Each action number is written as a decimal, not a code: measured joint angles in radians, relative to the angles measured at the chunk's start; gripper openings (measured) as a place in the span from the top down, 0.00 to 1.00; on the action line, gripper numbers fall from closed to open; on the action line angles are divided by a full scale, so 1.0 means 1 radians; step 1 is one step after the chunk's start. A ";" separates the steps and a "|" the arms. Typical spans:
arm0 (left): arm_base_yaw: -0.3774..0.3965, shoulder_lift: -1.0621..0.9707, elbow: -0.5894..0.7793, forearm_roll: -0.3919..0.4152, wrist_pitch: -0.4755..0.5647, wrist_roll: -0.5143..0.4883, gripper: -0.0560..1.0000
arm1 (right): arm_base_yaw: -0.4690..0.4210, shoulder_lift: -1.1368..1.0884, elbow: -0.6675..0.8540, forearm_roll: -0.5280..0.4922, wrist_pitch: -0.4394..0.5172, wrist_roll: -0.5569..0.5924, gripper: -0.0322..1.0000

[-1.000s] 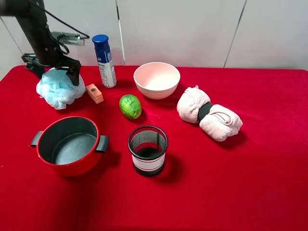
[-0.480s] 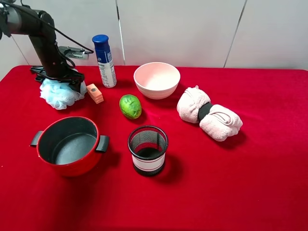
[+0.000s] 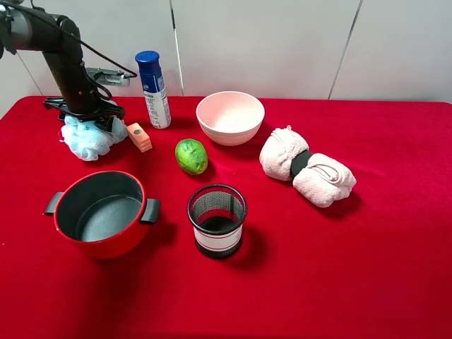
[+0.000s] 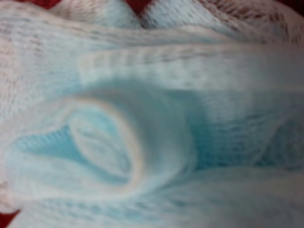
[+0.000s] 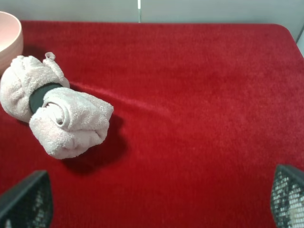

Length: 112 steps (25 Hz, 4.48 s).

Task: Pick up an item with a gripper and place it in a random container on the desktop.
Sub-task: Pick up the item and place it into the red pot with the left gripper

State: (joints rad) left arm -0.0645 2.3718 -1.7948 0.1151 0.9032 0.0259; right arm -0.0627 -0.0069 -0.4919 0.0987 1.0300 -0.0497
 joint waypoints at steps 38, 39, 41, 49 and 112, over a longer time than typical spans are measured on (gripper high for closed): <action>-0.042 -0.365 -0.080 -0.060 0.255 -0.026 0.46 | 0.000 0.000 0.000 0.000 0.000 0.000 0.30; -0.047 -0.382 -0.070 -0.060 0.255 -0.034 0.46 | 0.000 0.000 0.000 0.000 0.000 0.000 0.30; -0.056 -0.410 -0.050 -0.060 0.255 -0.037 0.46 | 0.000 0.000 0.000 0.000 0.000 0.000 0.30; -0.064 -0.525 0.082 -0.061 0.255 -0.041 0.46 | 0.000 0.000 0.000 0.000 0.000 0.000 0.30; -0.498 -0.654 0.720 -0.037 0.209 -0.146 0.47 | 0.000 0.000 0.000 0.003 0.000 0.000 0.30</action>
State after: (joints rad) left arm -0.5624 1.7179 -1.0751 0.0782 1.1118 -0.1198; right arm -0.0627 -0.0069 -0.4919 0.1015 1.0300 -0.0497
